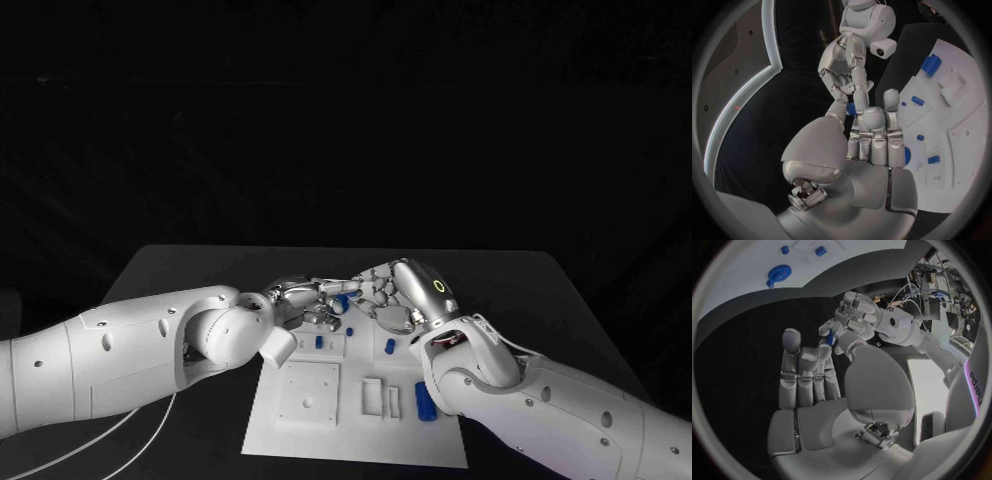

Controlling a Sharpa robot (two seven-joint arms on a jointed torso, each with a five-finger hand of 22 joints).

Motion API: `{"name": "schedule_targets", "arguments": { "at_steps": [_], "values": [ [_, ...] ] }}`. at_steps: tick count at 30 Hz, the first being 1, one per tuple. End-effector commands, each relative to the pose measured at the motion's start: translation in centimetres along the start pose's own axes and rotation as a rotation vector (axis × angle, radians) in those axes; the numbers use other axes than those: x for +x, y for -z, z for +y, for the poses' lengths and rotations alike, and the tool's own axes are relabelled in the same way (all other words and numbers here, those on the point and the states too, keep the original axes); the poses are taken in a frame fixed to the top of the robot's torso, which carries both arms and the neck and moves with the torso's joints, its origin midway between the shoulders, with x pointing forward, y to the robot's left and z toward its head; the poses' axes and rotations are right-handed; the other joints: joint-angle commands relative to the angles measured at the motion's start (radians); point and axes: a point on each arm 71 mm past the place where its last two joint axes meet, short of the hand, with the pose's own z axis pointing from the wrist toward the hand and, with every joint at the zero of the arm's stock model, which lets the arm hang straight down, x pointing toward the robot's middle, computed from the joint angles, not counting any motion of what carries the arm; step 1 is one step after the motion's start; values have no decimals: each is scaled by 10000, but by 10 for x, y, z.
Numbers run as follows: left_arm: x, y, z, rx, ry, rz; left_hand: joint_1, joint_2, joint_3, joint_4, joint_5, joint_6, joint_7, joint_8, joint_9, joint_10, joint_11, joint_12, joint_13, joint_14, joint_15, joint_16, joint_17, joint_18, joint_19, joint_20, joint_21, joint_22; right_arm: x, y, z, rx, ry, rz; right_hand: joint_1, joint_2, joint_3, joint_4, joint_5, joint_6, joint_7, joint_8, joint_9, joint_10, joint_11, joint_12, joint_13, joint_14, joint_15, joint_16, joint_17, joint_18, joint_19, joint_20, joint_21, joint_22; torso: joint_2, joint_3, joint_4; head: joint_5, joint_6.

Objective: Assemble the parts on the task board

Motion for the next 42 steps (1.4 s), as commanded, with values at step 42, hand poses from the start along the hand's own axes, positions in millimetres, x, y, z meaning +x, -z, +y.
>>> {"name": "schedule_targets", "arguments": {
  "at_steps": [42],
  "values": [
    [-14, 1, -5, 587, -193, -649, 1028, 848, 2175, -831, -747, 1055, -265, -27, 25, -111, -66, 112, -105, -127, -42, 64, -12, -134, -59, 47, -11, 117, 2, 3, -3, 47, -72, 665, -18, 92, -87, 81, 36, 4, -83, 16, 28, 42, -12, -62, 76, 46, 7, -11, 10, -59, 148, 12, -337, 294, -2, -4, 2, -21, -87]
  ]
}}
